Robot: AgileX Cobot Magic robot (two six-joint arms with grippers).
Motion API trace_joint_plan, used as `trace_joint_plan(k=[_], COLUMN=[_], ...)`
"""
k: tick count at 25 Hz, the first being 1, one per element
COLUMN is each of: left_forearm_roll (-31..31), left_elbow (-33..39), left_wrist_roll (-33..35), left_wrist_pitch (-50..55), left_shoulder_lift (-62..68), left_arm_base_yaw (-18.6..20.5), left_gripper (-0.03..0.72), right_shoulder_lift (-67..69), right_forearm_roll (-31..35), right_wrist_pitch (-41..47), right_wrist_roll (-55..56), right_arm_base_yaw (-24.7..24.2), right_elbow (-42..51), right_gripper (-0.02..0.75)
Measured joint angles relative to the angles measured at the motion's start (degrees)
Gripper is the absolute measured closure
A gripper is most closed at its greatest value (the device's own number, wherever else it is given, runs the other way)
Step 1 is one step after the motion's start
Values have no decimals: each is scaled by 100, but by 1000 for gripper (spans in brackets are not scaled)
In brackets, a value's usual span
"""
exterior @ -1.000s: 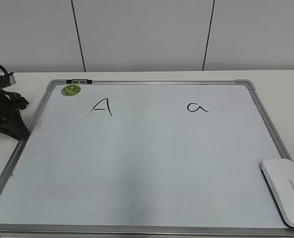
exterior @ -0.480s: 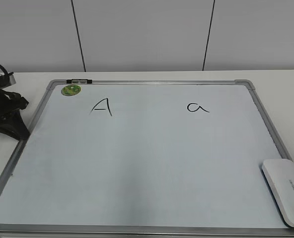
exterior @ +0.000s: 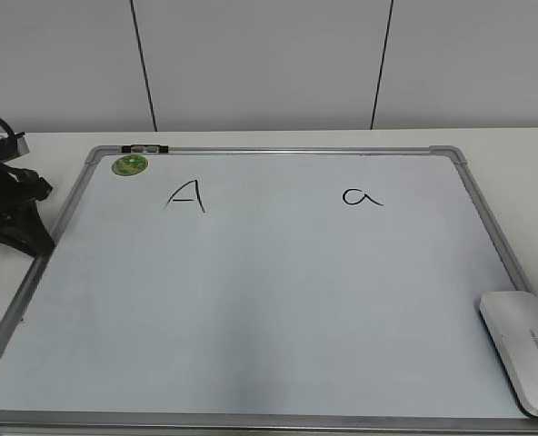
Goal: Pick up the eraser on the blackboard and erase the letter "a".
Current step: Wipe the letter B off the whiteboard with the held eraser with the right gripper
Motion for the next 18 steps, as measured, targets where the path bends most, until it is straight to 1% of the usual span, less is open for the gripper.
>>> trace_joint_plan(k=[3,6,12,18], left_forearm_roll=[0,0,0,12], left_elbow=[0,0,0,0], left_wrist_roll=[0,0,0,0], left_wrist_pitch=[0,0,0,0], left_shoulder_lift=[0,0,0,0], left_arm_base_yaw=[0,0,0,0], left_gripper=[648,648,648,648], right_shoulder_lift=[395,714,1299,1960], right_forearm_roll=[-175,-260,-264,-243], right_wrist_pitch=[-179,-360,-799,-1061], right_wrist_roll=[206,269,296,296], right_arm_base_yaw=[180,202,215,225], right_elbow=[-9,-7,-34,-92], right_gripper=[174,173,106,96])
